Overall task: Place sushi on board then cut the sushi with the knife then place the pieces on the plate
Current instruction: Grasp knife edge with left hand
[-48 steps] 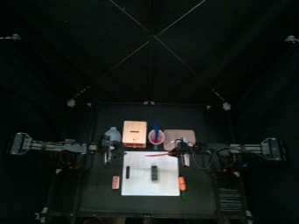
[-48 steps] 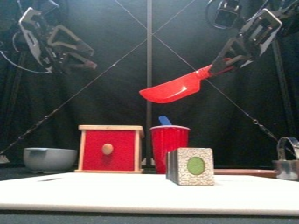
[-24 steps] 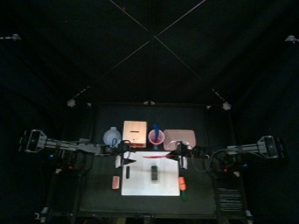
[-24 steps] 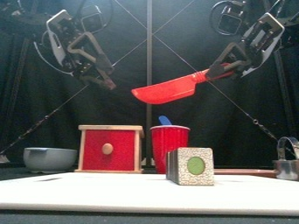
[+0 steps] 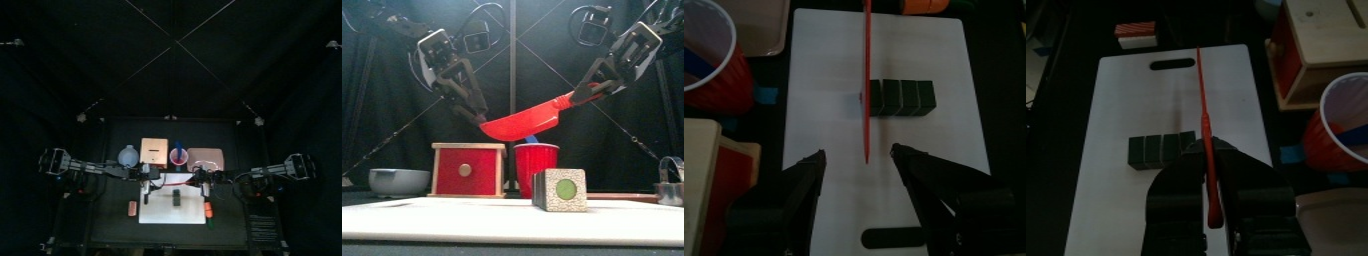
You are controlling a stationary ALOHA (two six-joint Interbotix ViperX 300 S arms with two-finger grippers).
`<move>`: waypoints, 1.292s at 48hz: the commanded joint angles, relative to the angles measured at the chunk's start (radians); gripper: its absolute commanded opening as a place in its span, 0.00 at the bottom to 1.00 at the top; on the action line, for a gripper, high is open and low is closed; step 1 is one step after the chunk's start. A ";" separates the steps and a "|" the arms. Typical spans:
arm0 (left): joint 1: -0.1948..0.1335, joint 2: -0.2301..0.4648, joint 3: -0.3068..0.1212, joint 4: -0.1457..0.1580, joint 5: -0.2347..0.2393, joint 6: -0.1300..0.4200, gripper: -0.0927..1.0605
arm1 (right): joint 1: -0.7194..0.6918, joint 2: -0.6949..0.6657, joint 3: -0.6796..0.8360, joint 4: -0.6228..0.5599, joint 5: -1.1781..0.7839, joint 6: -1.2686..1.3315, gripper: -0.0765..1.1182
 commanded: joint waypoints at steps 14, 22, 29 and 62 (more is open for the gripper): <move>-0.003 0.044 -0.020 0.021 -0.144 0.000 0.85 | 0.011 -0.011 -0.018 -0.002 -0.028 -0.002 0.34; -0.006 0.072 -0.025 0.020 -0.153 0.000 0.85 | 0.014 -0.011 -0.017 0.000 -0.028 -0.002 0.34; -0.006 0.080 -0.031 0.018 -0.163 0.000 0.85 | 0.017 -0.011 -0.017 0.000 -0.028 -0.002 0.34; -0.006 0.081 -0.026 0.021 -0.161 0.002 0.54 | 0.028 -0.011 -0.015 0.021 -0.031 0.000 0.34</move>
